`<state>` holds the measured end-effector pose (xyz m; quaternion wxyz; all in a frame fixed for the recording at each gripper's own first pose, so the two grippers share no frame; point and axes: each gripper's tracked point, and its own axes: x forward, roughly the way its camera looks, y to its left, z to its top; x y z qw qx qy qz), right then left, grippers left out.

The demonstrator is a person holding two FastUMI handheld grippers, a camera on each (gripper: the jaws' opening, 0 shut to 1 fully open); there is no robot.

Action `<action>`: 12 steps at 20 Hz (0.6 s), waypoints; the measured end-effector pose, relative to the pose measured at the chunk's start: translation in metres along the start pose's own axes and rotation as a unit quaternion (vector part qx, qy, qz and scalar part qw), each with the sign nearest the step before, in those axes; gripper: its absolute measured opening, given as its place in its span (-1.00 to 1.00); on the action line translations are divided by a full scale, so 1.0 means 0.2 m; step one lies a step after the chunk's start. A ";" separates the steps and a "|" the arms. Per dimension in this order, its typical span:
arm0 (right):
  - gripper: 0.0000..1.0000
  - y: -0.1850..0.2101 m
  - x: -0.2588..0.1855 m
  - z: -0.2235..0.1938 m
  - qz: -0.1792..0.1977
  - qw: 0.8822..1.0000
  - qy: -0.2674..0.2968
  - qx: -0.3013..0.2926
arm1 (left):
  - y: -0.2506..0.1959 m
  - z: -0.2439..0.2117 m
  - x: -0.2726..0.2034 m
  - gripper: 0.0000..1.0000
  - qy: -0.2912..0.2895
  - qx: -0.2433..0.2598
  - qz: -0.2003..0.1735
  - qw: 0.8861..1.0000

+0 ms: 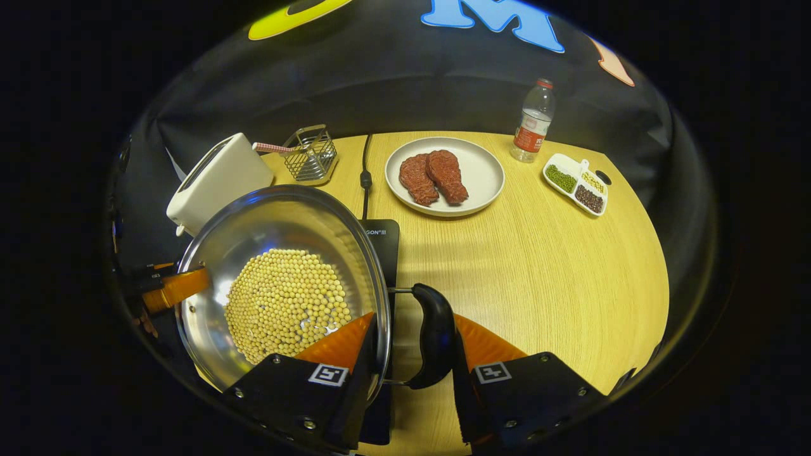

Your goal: First push the handle of the pot to place it horizontally, then grasp the pot with both hands and set it on the induction cooktop.

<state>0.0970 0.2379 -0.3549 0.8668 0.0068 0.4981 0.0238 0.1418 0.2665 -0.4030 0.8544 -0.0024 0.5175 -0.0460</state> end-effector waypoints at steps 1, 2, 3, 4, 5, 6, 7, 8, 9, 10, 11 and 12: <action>0.15 0.00 0.01 -0.01 0.000 1.000 0.002 0.004 | 0.01 0.03 0.01 0.23 0.002 0.001 0.000 1.000; 0.15 0.00 0.01 -0.01 0.000 1.000 0.001 0.010 | 0.03 0.06 -0.01 0.23 -0.001 0.000 0.001 1.000; 0.17 0.00 0.01 0.00 -0.001 1.000 -0.005 0.012 | 0.05 0.07 -0.03 0.24 0.000 -0.002 0.000 1.000; 0.15 0.00 0.01 0.00 -0.003 1.000 -0.007 0.008 | 0.08 0.04 -0.06 0.23 0.001 -0.005 -0.001 1.000; 0.16 0.00 0.02 0.01 -0.005 1.000 -0.009 0.004 | 0.12 0.04 -0.07 0.17 0.002 -0.011 -0.003 1.000; 0.17 0.01 0.02 0.00 -0.004 1.000 -0.009 0.004 | 0.20 0.02 -0.06 0.17 -0.001 -0.012 -0.003 1.000; 0.16 0.01 0.02 0.00 -0.002 1.000 -0.009 0.007 | 0.23 0.01 -0.06 0.23 -0.002 -0.009 -0.003 1.000; 0.16 0.02 0.02 0.00 -0.003 1.000 -0.010 0.008 | 0.19 0.00 -0.06 0.24 -0.002 -0.008 -0.003 1.000; 0.16 0.02 0.02 0.01 -0.001 1.000 -0.012 0.005 | 0.18 -0.01 -0.06 0.25 -0.004 -0.009 -0.001 1.000; 0.16 0.03 0.02 0.00 0.002 1.000 -0.013 0.005 | 0.15 -0.02 -0.04 0.29 -0.006 -0.011 0.003 1.000; 0.16 0.03 0.02 0.01 0.007 1.000 -0.017 0.008 | 0.16 -0.02 -0.05 0.31 -0.008 -0.014 0.004 1.000; 0.15 0.03 0.03 0.01 0.013 1.000 -0.019 0.012 | 0.18 -0.05 -0.07 0.36 -0.007 -0.020 0.004 1.000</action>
